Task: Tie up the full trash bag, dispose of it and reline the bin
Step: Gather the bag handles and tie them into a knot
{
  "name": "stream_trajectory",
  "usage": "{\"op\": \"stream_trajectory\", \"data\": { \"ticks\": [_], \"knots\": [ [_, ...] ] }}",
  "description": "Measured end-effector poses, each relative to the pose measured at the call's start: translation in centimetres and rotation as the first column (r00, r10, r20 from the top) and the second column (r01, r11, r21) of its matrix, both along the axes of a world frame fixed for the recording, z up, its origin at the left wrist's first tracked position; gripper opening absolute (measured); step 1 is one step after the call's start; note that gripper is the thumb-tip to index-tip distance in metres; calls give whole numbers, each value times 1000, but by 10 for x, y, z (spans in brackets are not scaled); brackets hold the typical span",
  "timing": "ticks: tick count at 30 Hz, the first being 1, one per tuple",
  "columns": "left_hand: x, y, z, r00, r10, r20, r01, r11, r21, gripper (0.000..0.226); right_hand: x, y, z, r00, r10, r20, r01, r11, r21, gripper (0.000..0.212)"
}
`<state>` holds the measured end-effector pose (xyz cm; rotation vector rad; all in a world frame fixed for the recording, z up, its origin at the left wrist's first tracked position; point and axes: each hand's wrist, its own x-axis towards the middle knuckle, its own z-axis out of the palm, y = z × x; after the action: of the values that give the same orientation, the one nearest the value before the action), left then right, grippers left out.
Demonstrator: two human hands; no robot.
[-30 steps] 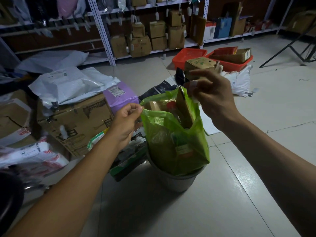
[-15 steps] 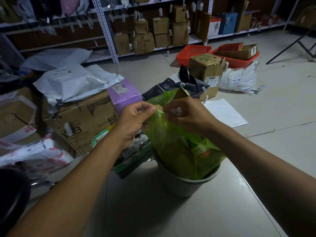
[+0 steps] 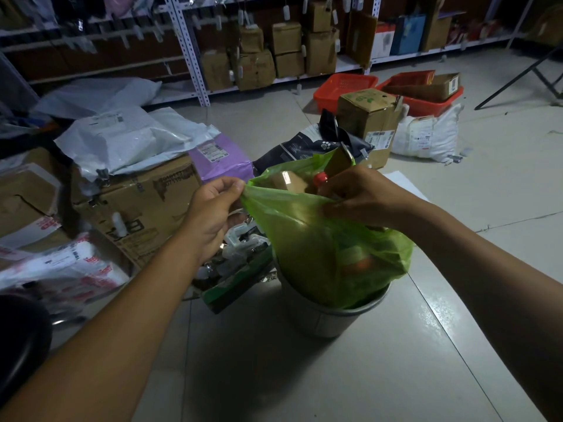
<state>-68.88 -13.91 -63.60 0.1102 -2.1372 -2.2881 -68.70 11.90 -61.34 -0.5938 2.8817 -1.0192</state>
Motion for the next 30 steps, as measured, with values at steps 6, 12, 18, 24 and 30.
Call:
{"op": "stream_trajectory", "data": {
  "ticks": [6,12,18,24,30],
  "knots": [
    [-2,6,-5,999,43,11,-42,998,-49,17,4,-6,2,996,-55,74,74,960,-271,19],
    [-6,6,-8,991,135,-1,-133,978,-160,16,4,-8,0,981,-90,172,152,909,-387,28],
    [-7,4,-10,988,152,-26,-154,957,-248,17,8,-5,0,981,-47,190,126,896,-426,37],
    [-4,2,-8,993,120,-10,-119,958,-261,17,7,-7,-1,983,-90,157,149,896,-419,42],
    [-1,8,-5,997,45,-64,-57,976,-209,14,9,-8,1,998,23,53,-6,952,-306,21]
  ]
}}
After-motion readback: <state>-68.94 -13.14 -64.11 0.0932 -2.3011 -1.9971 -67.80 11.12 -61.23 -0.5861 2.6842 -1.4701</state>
